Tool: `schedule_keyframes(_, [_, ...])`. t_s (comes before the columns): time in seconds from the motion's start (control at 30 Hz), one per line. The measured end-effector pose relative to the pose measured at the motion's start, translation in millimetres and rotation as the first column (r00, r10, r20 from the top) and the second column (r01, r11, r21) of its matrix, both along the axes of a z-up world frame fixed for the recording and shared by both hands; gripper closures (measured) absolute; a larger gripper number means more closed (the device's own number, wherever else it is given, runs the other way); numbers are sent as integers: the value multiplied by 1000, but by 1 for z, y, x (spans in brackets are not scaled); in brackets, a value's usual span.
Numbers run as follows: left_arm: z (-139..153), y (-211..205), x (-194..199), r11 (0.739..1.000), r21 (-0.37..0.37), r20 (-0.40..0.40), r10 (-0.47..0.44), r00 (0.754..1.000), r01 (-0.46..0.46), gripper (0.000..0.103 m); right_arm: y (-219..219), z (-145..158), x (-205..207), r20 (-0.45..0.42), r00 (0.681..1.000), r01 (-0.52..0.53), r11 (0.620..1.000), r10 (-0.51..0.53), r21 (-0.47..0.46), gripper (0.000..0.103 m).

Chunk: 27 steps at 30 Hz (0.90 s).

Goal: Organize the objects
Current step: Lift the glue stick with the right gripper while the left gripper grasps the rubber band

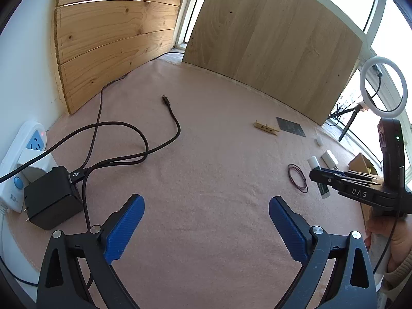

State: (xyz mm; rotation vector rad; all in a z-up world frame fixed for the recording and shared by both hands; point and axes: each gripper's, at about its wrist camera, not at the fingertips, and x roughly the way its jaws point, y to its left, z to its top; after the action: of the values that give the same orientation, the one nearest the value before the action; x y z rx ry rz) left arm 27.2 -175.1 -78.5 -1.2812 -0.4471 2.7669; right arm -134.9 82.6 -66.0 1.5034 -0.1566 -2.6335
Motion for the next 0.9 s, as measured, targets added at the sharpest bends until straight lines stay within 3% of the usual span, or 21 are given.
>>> schedule_keyframes(0.17, [-11, 33, -14, 998, -8, 11, -55, 998, 55, 3, 19, 9, 31, -50, 998, 44, 999, -44, 3, 89])
schedule_keyframes(0.37, [-24, 133, -57, 972, -36, 8, -231, 973, 231, 3, 62, 11, 83, -68, 992, 105, 994, -106, -16, 89])
schedule_keyframes(0.5, [-42, 194, -97, 951, -163, 75, -252, 965, 261, 3, 86, 18, 121, -94, 987, 129, 991, -131, -26, 89])
schedule_keyframes(0.53, [-50, 203, -107, 947, -186, 108, -244, 964, 261, 8, 91, 20, 129, -102, 985, 138, 990, -140, -23, 89])
schedule_keyframes(0.6, [-53, 214, -113, 935, -253, 85, -236, 968, 250, 24, 103, 25, 145, -117, 980, 159, 986, -163, -45, 89])
schedule_keyframes(0.67, [-49, 216, -114, 934, -233, 67, -262, 963, 270, 72, 111, 29, 156, -128, 975, 177, 982, -184, -58, 89])
schedule_keyframes(0.73, [-49, 213, -116, 942, -206, 72, -257, 964, 266, 98, 116, 30, 162, -136, 972, 186, 980, -194, -67, 89])
schedule_keyframes(0.9, [-43, 199, -102, 956, -159, 85, -236, 968, 247, 98, 121, 24, 155, -153, 976, 145, 985, -158, -92, 89])
